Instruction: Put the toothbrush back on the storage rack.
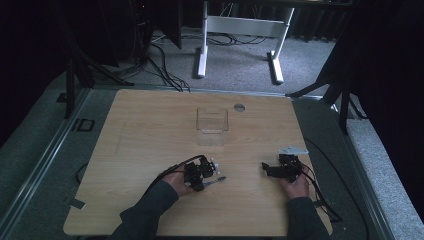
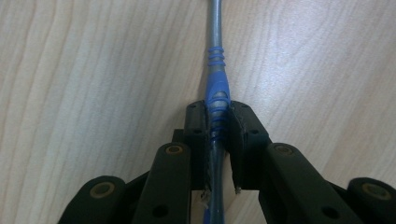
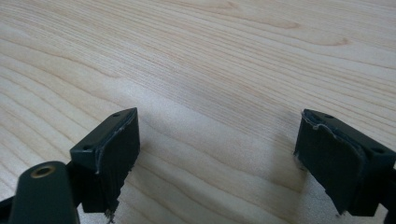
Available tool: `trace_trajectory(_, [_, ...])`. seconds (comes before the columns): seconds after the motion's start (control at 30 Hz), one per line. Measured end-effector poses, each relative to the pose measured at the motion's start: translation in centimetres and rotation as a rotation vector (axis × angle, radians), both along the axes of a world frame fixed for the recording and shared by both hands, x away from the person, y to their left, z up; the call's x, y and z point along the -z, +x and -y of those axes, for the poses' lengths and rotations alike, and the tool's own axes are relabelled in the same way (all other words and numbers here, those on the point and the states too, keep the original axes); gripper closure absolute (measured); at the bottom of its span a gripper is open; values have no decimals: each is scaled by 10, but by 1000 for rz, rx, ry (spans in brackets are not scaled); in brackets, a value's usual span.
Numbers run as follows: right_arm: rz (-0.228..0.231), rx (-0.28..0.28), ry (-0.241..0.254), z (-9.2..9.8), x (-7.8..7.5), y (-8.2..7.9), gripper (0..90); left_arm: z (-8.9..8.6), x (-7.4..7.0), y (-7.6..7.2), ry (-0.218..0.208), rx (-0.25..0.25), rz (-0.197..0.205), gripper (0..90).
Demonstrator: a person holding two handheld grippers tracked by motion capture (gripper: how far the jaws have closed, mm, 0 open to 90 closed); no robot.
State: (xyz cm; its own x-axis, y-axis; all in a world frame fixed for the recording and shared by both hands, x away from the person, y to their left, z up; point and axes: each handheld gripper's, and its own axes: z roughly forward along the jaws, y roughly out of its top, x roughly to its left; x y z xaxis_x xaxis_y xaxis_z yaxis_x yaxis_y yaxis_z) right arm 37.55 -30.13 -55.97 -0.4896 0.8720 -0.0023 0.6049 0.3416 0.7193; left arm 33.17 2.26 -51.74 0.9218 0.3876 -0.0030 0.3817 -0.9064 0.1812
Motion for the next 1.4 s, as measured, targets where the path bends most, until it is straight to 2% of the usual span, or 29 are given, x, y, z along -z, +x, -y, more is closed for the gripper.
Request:
trace_trajectory(0.2, [0,-1,0,0,0,0,135,-4,-4,2,-27,-20,-10,788])
trace_trajectory(0.67, [1,0,0,0,0,0,135,-26,-23,11,-128,-100,27,789])
trace_trajectory(0.93, [1,0,0,0,0,0,135,-33,-33,16,-188,-155,52,789])
trace_trajectory(1.23, [0,-1,0,0,0,0,135,-41,-40,22,-236,-202,74,789])
trace_trajectory(1.4, [0,-1,0,0,0,0,135,-46,-44,23,-280,-239,93,789])
